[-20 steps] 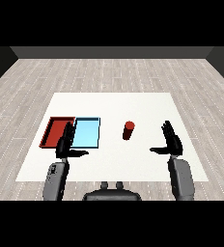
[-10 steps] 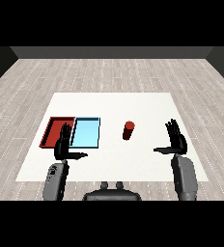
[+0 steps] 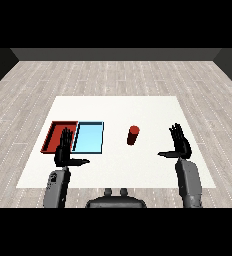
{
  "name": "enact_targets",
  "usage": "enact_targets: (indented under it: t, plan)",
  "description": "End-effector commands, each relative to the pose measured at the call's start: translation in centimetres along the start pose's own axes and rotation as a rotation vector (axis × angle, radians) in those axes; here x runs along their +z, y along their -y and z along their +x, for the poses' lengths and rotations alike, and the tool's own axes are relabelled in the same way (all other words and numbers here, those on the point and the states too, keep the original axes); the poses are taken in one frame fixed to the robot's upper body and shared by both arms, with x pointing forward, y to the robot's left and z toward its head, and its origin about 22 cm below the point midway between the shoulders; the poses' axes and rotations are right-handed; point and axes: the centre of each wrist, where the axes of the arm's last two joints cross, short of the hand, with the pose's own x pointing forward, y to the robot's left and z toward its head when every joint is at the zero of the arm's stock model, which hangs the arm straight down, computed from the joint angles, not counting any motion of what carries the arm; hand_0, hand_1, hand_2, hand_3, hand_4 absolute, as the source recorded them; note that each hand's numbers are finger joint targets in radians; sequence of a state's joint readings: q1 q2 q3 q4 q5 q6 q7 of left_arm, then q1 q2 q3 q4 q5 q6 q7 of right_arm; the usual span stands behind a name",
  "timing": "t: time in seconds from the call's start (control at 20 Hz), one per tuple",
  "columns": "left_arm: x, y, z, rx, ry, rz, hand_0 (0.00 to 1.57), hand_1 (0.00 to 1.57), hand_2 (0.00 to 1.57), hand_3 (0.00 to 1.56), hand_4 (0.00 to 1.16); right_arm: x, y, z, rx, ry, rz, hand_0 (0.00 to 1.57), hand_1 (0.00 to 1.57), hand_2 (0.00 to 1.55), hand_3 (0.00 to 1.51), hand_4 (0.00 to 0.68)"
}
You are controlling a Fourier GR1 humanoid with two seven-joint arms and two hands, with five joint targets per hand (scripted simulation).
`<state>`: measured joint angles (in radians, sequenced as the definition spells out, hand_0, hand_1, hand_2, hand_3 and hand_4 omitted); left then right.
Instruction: Pick the red can and put it in the red box
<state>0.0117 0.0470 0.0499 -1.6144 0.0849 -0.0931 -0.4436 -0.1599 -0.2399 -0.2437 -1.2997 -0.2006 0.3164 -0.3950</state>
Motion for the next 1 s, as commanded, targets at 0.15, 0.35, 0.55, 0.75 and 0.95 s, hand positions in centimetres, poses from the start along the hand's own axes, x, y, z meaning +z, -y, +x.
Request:
enact_targets:
  t: [0.15,0.35,0.55,0.75,0.95]
  plan:
    - [-1.3,-0.8,0.1,0.012,0.003,0.004,0.0,0.0,0.0,0.0,0.0,-1.9,-2.0,-0.6,0.022,-0.032,0.029,0.0,0.0,0.0,0.0,0.0]
    - [0.5,-1.9,0.1,0.015,0.02,-0.002,0.0,0.0,0.0,0.0,0.0,-2.0,-0.5,-1.8,-0.001,-0.032,0.03,0.0,0.0,0.0,0.0,0.0]
    - [-0.5,-1.2,1.0,0.023,0.018,0.012,0.0,0.0,0.0,0.0,0.0,-4.9,-3.7,0.0,-0.012,-0.067,0.029,0.0,0.0,0.0,0.0,0.0]
    - [-0.5,-0.1,0.7,0.027,0.019,0.01,0.0,0.0,0.0,0.0,0.0,-5.4,-4.1,-3.0,-0.098,-0.091,0.022,0.0,0.0,0.0,0.0,0.0]
    - [0.5,-1.1,0.9,0.003,0.024,0.027,0.0,0.0,0.0,0.0,0.0,-4.4,-3.7,-4.4,-0.111,-0.098,0.005,0.0,0.0,0.0,0.0,0.0]
